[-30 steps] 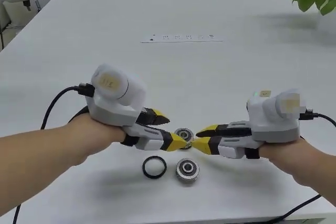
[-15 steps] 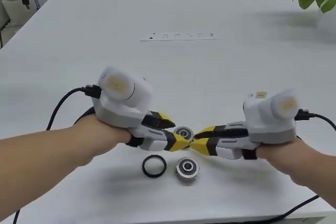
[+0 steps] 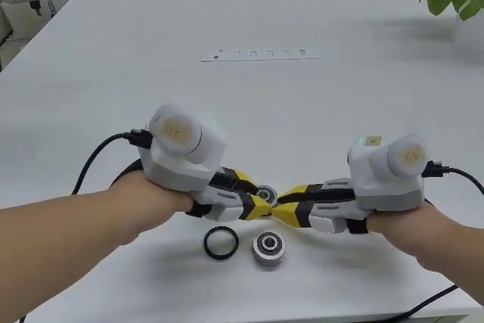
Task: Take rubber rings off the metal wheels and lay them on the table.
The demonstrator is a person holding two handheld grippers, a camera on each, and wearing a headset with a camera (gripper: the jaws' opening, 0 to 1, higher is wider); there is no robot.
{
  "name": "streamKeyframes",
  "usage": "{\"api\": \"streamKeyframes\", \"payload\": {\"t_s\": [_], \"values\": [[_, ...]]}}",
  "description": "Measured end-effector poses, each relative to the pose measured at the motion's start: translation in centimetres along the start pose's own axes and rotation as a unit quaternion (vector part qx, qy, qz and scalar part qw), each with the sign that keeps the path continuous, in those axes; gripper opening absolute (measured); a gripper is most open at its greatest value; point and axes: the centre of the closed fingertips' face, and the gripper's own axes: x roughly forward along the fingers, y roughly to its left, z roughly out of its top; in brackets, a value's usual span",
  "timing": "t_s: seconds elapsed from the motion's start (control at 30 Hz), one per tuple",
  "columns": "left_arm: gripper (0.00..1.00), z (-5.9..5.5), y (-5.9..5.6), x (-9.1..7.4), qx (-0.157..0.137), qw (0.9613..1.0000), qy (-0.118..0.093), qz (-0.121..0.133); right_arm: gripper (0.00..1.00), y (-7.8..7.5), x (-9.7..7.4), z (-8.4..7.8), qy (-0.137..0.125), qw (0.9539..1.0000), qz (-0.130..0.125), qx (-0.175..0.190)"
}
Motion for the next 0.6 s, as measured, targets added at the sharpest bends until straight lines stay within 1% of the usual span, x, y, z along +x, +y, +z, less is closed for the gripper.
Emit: {"api": "streamKeyframes", "payload": {"t_s": [0.13,0.37,0.43,0.53,0.6], "values": [[0.13,-0.02,0.11,0.03,0.006,1.0,0.0,0.004,0.1,-0.12,0.02,-0.03,0.001,1.0,-0.003,-0.005],[0.08,-0.06,0.59,0.12,0.018,0.9997,0.002,0.02,0.1,-0.21,0.01,-0.07,0.001,0.9999,-0.007,-0.009],[0.07,-0.06,0.54,0.17,0.023,0.9995,0.002,0.021,0.1,-0.23,0.01,-0.09,0.001,0.9999,-0.009,-0.01],[0.07,-0.02,0.39,0.28,0.042,0.9987,0.005,0.027,0.09,-0.17,0.03,-0.15,0.003,0.9998,-0.012,-0.013],[0.07,0.0,0.44,0.28,0.039,0.9987,0.006,0.031,0.09,-0.19,0.06,-0.15,0.004,0.9998,-0.014,-0.014]]}}
